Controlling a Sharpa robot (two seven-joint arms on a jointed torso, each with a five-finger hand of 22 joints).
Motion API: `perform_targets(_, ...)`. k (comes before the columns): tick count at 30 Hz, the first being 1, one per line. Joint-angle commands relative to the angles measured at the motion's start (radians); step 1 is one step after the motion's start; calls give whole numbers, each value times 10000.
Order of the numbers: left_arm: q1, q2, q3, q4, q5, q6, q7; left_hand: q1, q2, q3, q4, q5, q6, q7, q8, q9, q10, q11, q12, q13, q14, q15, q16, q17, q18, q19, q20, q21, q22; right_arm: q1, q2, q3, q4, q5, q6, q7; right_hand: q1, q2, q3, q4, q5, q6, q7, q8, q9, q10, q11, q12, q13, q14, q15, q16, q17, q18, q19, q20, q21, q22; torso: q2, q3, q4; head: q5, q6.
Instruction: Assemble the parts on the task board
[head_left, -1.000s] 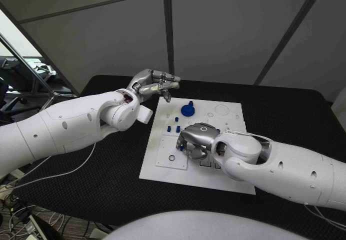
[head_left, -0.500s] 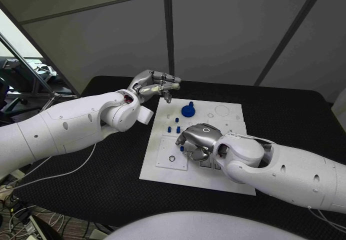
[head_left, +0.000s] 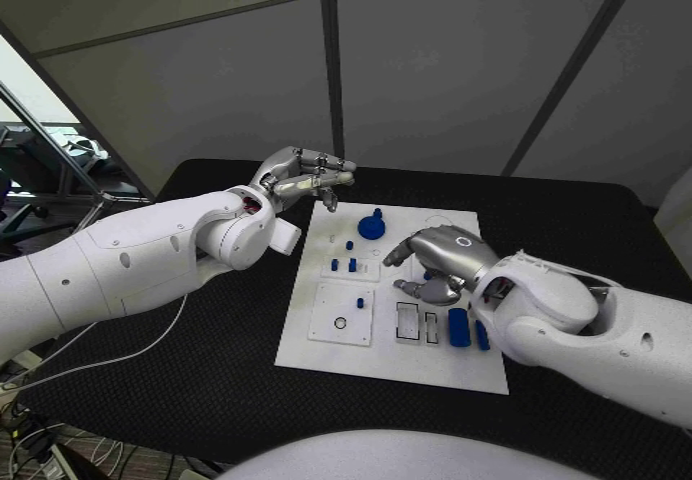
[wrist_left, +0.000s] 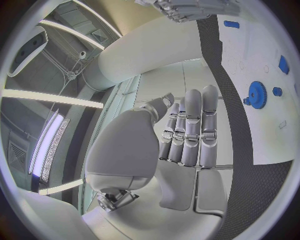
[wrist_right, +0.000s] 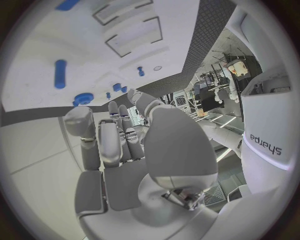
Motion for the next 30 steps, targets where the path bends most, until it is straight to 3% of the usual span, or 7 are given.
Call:
perform_targets(1,15,4,1,-1,50,91,37,-89,27,-52,2,39,-79,-7,-30,-11,-73,-15,39,-13,-24,38,-59,-16,-44,-65,22,-59,-15,163,-381,183,70,598,162,-436,-226,-79,-227,92,33,-25,-94,-35,-6,-16,-42,93,-13,334,-2,73,35,-19,90,8,39,32,-12,-9,-15,-105,53)
perform_targets(4,15,6,-1,-8,50,94,45,-89,27,-52,2,39,-79,-7,-30,-11,-73,-15,39,-13,-24,38,-59,-16,-44,-65,22,-59,-15,344,-775,330,28,817,570,-588,-312,-161,-518,186,30,-105,-222,-78,-25,-202,-39,148,-24,331,-5,80,19,-15,82,-4,-22,-26,-13,-4,-25,-200,131)
perform_targets(11,14,52,-4,-34,50,120,57,-85,30,-53,1,39,-79,-7,-28,-9,-73,-15,44,-13,-26,39,-61,-20,-44,-65,23,-62,-17,500,-1107,433,-249,984,1430,-671,-165,-181,-1316,428,-89,-345,-394,-94,-48,-717,36,292,-29,332,56,163,99,53,-63,40,-382,-437,12,-2,-8,-356,251)
perform_targets(19,13,87,-6,-49,50,137,43,-85,30,-53,1,39,-79,-7,-28,-9,-73,-15,44,-13,-26,39,-61,-20,-44,-65,23,-62,-17,519,-854,415,-636,999,2374,-581,-9,-123,-1714,601,-67,-445,-460,-88,-45,-817,40,469,-18,309,62,127,25,71,-83,54,-506,-563,20,-10,18,-382,252)
perform_targets(25,13,65,-6,-45,50,122,31,-85,30,-53,1,39,-79,-7,-28,-9,-73,-15,44,-13,-26,39,-61,-20,-44,-65,23,-62,-17,517,-676,352,-859,1001,2749,-534,149,-17,-1784,612,15,-497,-475,-94,-46,-808,27,593,-13,286,52,72,-63,82,-99,46,-576,-637,11,-7,7,-378,233)
perform_targets(30,14,63,-6,-42,50,98,4,-66,45,-55,-4,41,-76,-9,-20,-5,-73,-16,59,-12,-33,40,-65,-33,-43,-64,26,-69,-21,516,-551,303,-985,1002,2878,-526,411,267,-1674,534,35,-448,-396,-59,-26,-455,-58,881,10,299,-15,87,-56,71,-11,-4,-540,-582,13,0,-2,-373,235)
